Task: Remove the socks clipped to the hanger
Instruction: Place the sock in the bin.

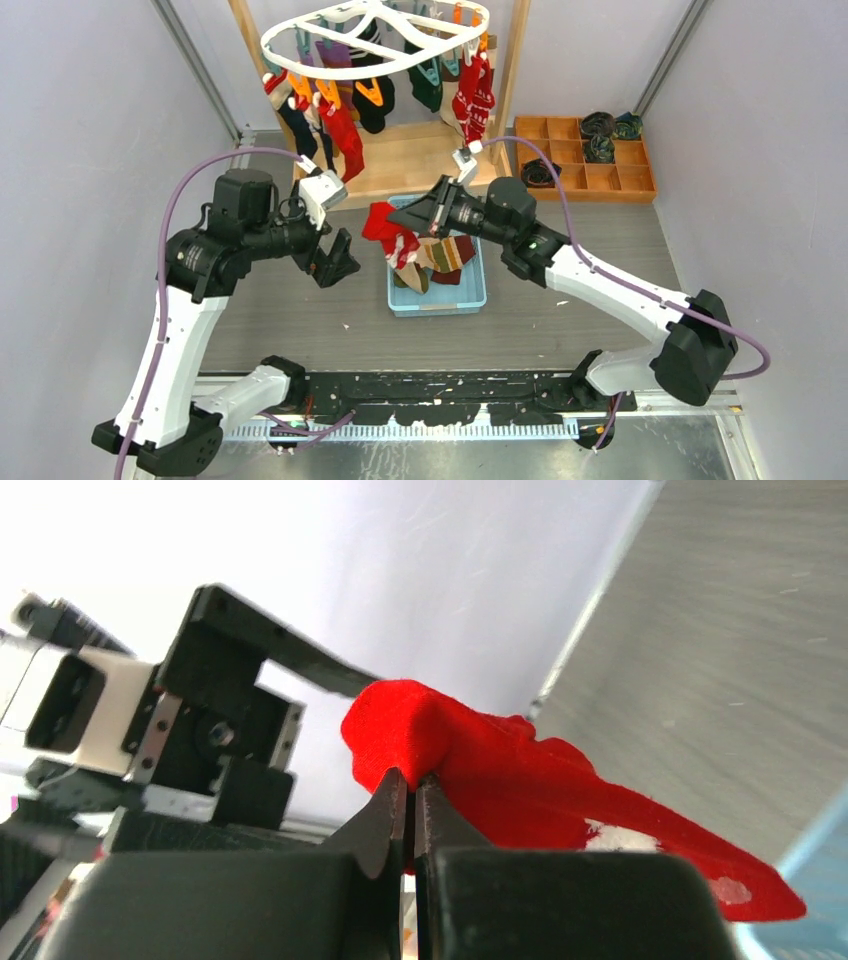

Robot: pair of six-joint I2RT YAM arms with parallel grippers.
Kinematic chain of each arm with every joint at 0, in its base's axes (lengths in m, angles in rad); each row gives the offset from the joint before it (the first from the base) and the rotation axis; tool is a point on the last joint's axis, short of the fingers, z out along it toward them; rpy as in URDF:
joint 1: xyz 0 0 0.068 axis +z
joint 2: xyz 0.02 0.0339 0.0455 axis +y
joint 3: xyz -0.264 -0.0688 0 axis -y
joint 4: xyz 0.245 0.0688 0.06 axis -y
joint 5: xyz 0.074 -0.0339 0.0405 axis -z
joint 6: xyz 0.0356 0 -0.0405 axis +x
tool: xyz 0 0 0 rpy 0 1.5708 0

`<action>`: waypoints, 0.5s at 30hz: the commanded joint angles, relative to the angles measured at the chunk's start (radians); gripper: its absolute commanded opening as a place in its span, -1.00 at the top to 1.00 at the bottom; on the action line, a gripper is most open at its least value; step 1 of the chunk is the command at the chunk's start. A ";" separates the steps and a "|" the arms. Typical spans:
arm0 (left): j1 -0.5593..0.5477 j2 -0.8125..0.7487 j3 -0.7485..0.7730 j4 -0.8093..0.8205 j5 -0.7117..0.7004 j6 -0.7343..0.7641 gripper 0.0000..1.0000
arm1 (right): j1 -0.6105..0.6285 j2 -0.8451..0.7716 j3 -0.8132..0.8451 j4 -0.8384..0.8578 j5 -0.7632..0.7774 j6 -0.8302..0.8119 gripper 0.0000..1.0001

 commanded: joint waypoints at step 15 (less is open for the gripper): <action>0.249 0.085 0.030 0.017 0.045 -0.238 -0.99 | -0.099 0.362 0.118 -0.394 0.523 -0.561 0.87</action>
